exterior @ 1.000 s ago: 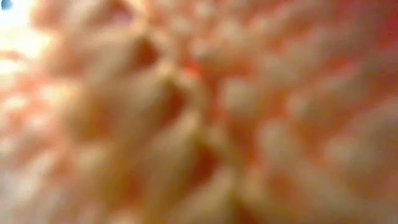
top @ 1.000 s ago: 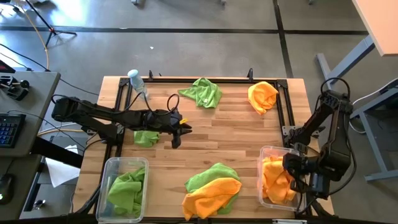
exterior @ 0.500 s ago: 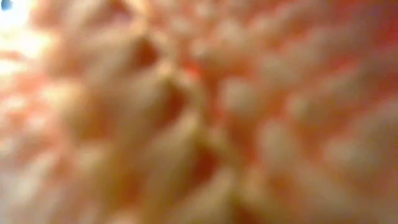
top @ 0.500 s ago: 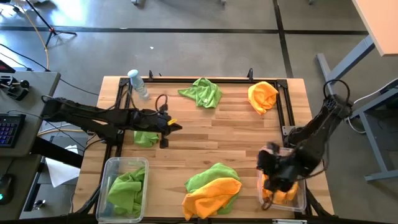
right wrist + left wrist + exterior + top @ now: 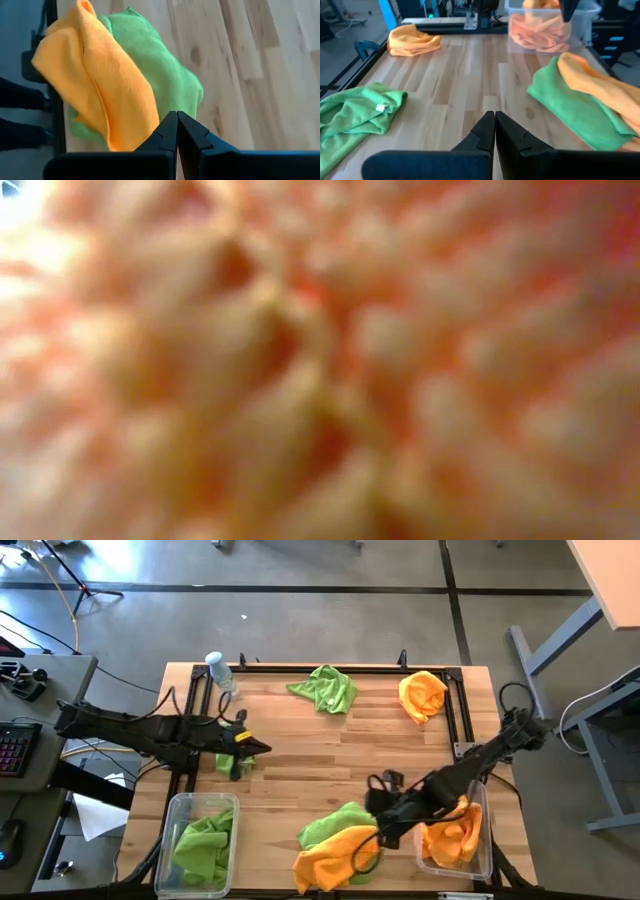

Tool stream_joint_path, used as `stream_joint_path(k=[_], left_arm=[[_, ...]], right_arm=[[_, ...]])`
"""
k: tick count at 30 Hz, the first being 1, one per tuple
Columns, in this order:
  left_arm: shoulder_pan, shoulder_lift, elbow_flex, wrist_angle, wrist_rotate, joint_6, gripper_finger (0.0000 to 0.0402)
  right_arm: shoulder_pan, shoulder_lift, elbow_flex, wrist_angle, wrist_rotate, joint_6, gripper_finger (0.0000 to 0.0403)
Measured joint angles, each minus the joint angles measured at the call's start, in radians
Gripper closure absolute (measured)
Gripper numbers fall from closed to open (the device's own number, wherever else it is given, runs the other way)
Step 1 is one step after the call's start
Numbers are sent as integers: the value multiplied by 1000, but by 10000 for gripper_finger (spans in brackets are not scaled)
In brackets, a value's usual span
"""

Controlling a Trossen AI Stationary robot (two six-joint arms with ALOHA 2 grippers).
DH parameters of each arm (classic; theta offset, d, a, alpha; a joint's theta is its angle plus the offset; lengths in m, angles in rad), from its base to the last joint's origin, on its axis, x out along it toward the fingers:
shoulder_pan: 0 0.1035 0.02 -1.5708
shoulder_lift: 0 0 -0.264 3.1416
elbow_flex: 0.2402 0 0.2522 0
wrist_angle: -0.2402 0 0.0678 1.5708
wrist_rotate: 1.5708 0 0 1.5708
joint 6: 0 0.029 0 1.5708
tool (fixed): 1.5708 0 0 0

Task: Sort microfiber towel by color & place in baskets
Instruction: Put the yellow towel into the right transparent bin

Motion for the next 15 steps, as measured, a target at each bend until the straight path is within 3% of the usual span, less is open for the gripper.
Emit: stream_joint_path(k=[7, 15], left_arm=[[-37, -80, -29, -7, 0, -37, 401], [-61, -82, -30, -13, -8, -84, 401]], right_arm=[[-45, 204, 267, -181, -23, -105, 402], [-63, 345, 439, -179, -50, -253, 402]])
